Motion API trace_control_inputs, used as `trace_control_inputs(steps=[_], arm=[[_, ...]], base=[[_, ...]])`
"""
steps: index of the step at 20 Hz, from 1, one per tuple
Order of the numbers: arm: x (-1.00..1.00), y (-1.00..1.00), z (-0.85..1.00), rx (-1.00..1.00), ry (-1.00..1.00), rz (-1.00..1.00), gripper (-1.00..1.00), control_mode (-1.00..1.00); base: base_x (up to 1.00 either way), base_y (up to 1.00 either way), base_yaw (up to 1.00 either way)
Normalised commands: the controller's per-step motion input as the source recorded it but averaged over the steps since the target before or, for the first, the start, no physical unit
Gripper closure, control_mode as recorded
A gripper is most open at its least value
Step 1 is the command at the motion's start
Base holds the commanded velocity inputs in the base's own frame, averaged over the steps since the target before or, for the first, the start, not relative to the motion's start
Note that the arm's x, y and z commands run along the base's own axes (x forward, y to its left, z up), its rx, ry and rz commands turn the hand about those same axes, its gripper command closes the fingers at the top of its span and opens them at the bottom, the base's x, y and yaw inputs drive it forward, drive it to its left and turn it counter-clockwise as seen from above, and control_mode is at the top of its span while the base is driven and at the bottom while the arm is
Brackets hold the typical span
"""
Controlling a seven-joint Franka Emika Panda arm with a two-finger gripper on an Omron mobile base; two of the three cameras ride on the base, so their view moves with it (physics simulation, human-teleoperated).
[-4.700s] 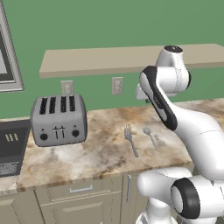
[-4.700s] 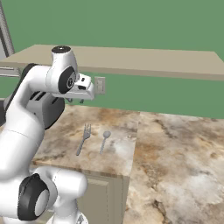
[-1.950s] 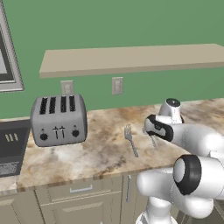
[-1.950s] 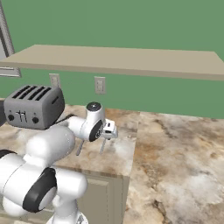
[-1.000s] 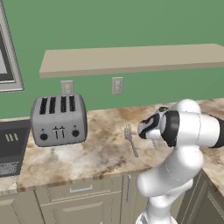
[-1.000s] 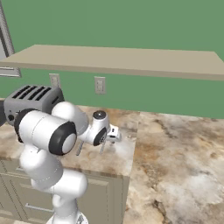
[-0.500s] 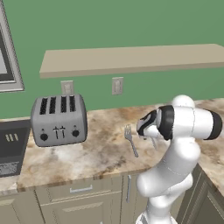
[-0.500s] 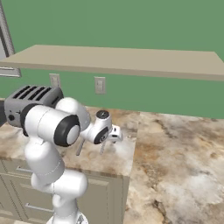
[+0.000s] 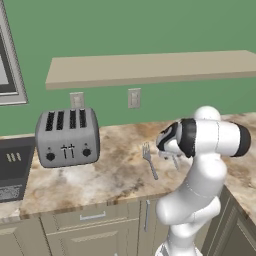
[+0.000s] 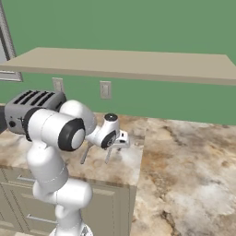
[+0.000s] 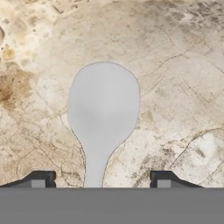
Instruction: Take the fork and place it on the left side of the plate. Then take the spoon and place it on the right side of the plate. Make sure they're directly next to the plate.
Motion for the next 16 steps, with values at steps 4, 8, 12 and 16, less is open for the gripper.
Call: trace_control_inputs(steps=[4, 8, 12, 16], arm=[[0.00, 0.00, -0.49, 0.00, 0.15, 0.00, 1.00, -1.00], [-0.02, 0.00, -0.38, 0.00, 0.11, 0.00, 1.00, -1.00], [-0.08, 0.00, -0.30, 0.00, 0.10, 0.00, 1.00, -1.00], [-0.15, 0.00, -0.14, 0.00, 0.12, 0.00, 1.00, -1.00]], base=[[0.00, 0.00, 0.00], [0.00, 0.00, 0.00], [0.00, 0.00, 0.00], [0.00, 0.00, 0.00]])
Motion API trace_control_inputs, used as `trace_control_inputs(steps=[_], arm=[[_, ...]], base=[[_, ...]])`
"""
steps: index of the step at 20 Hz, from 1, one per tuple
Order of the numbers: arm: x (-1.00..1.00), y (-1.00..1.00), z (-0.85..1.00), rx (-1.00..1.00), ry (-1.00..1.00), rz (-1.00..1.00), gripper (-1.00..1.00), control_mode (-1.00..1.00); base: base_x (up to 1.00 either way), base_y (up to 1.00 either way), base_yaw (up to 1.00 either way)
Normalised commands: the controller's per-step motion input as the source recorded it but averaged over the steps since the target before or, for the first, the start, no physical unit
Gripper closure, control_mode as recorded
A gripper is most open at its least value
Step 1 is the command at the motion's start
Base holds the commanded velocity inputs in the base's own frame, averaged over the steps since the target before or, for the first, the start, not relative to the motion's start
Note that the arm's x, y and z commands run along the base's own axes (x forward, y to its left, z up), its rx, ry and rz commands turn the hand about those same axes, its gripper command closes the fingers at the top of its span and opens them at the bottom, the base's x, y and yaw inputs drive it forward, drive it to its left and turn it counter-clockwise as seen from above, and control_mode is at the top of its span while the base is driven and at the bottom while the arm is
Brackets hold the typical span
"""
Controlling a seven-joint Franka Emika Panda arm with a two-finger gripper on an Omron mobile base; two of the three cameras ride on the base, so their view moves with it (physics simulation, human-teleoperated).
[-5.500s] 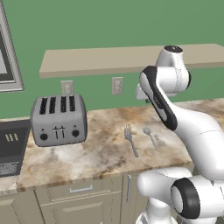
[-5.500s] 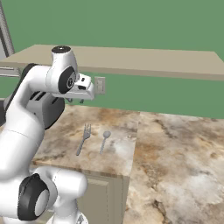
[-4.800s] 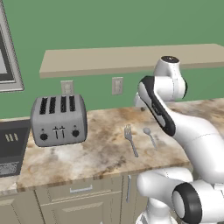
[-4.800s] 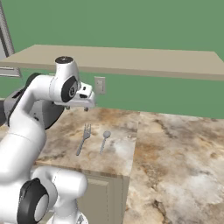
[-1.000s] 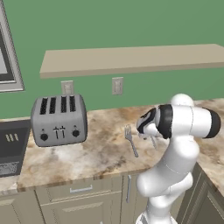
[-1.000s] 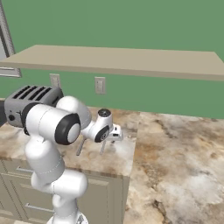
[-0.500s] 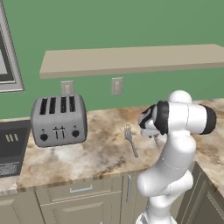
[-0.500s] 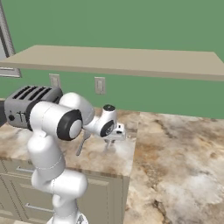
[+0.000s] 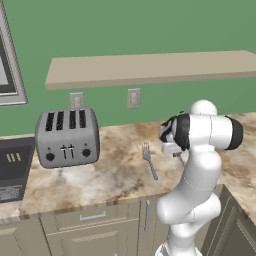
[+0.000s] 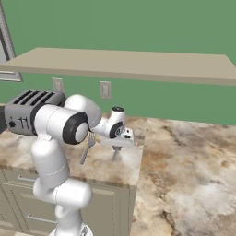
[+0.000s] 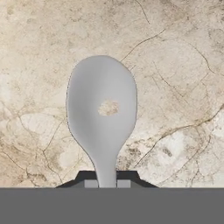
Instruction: Take the fork and place it on the left side of the plate. Then take the spoon and place it on the right side of the plate. Make sure they're directly next to the plate.
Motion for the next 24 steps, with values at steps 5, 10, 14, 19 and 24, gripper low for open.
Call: trace_control_inputs(steps=[5, 10, 14, 19, 24], arm=[[-0.35, 0.00, 0.20, 0.02, 0.01, 0.00, 1.00, -1.00], [-0.59, 0.05, 0.66, 0.03, 0.00, -0.08, 1.00, -1.00], [-0.74, 0.39, 0.77, 0.00, 0.00, -0.24, 1.00, -1.00], [-0.71, 0.54, 0.75, -0.02, 0.00, -0.38, 1.00, -1.00], [-0.79, 0.39, 0.49, -0.08, 0.00, -0.51, 1.00, -1.00]], base=[[0.00, 0.00, 0.00], [0.00, 0.00, 0.00], [0.00, 0.00, 0.00], [0.00, 0.00, 0.00], [0.00, 0.00, 0.00]])
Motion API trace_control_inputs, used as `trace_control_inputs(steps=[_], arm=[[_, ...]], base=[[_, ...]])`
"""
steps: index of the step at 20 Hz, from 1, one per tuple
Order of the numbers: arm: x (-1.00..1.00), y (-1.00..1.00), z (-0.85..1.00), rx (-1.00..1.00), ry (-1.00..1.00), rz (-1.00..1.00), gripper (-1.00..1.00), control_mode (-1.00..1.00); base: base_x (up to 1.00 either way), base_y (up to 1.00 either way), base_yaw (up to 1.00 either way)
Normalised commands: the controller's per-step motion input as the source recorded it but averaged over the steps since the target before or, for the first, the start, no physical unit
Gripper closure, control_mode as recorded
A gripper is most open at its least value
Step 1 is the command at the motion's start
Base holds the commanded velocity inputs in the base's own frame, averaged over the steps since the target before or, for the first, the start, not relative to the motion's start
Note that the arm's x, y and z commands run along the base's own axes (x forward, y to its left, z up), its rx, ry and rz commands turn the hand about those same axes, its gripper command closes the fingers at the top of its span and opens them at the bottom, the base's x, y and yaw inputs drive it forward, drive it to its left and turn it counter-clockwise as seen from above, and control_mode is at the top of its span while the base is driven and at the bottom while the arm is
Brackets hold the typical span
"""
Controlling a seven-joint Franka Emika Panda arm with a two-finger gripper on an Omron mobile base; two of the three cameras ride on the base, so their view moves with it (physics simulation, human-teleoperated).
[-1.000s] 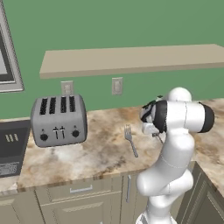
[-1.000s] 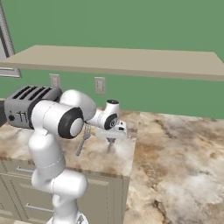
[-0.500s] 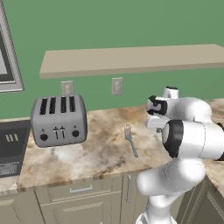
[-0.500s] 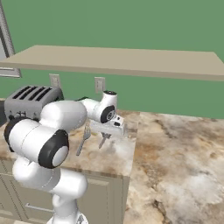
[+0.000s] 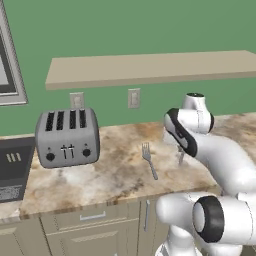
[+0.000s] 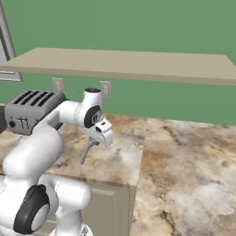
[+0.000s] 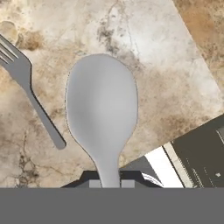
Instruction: Take the fork and place it on the left side of the plate. Then take the spoon and place it on the right side of the plate. Make sure they're directly next to the plate.
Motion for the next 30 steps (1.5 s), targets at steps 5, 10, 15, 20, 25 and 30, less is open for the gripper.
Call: trace_control_inputs(steps=[5, 10, 15, 20, 25, 30], arm=[[-0.83, 0.04, 0.36, -0.13, -0.06, -0.30, 1.00, -1.00], [-0.83, 0.00, 0.34, -0.17, -0.23, 0.01, 1.00, -1.00], [-0.65, 0.00, 0.31, -0.14, -0.32, 0.32, 1.00, -1.00], [-0.63, 0.00, 0.22, -0.11, -0.22, 0.42, 1.00, -1.00], [-0.22, 0.06, 0.01, -0.15, -0.01, 0.38, 1.00, -1.00], [0.05, 0.53, -0.02, -0.28, 0.16, 0.21, 1.00, -1.00]], base=[[0.00, 0.00, 0.00], [0.00, 0.00, 0.00], [0.00, 0.00, 0.00], [0.00, 0.00, 0.00], [0.00, 0.00, 0.00], [0.00, 0.00, 0.00]])
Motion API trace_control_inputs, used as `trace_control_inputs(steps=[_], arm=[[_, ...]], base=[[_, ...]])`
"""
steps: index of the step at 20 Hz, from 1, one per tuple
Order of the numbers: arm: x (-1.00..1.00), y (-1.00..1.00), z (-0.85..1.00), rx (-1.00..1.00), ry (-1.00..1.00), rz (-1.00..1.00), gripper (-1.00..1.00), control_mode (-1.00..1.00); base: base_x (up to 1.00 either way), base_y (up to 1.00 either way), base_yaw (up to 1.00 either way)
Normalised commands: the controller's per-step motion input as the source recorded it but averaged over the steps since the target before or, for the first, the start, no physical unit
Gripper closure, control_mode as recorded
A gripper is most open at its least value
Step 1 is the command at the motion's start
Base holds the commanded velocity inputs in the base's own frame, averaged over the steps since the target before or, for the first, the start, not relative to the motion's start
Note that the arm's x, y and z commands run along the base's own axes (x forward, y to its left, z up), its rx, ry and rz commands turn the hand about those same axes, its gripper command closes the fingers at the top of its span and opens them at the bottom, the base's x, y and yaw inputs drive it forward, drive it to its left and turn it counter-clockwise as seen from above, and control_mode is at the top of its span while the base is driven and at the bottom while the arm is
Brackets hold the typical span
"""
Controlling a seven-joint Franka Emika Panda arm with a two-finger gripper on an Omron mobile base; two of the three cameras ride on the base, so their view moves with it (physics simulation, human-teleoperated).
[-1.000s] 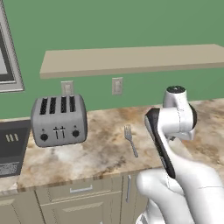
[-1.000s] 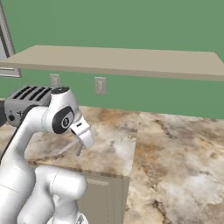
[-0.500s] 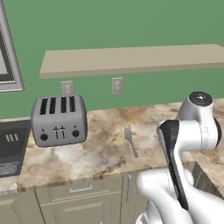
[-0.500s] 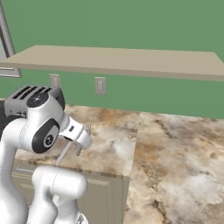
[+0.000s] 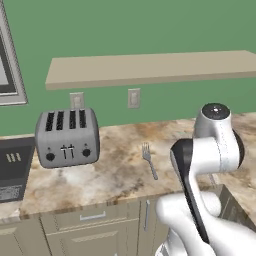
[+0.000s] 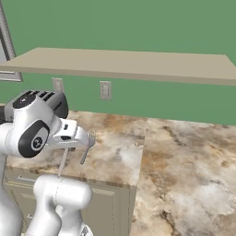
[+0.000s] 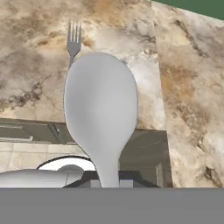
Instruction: Take the fork and place it on the left side of the plate. Then take the spoon and place it on the right side of the plate. Make sure they're directly next to the plate.
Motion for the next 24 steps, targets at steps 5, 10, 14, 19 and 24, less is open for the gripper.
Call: trace_control_inputs(steps=[5, 10, 14, 19, 24], arm=[[0.01, 0.55, -0.02, -0.27, 0.13, 0.07, 1.00, -1.00], [-0.01, 0.20, 0.00, -0.11, 0.00, 0.01, 1.00, 1.00], [0.00, 0.00, 0.00, 0.00, 0.00, 0.00, 1.00, 1.00], [0.00, 0.00, 0.00, 0.00, 0.00, 0.00, 1.00, 1.00], [0.00, 0.00, 0.00, 0.00, 0.00, 0.00, 1.00, 1.00]], base=[[0.00, 0.00, 0.00], [-0.08, 0.06, 0.02], [-0.42, 0.03, 0.08], [-0.67, 0.00, 0.11], [-0.76, 0.00, 0.08]])
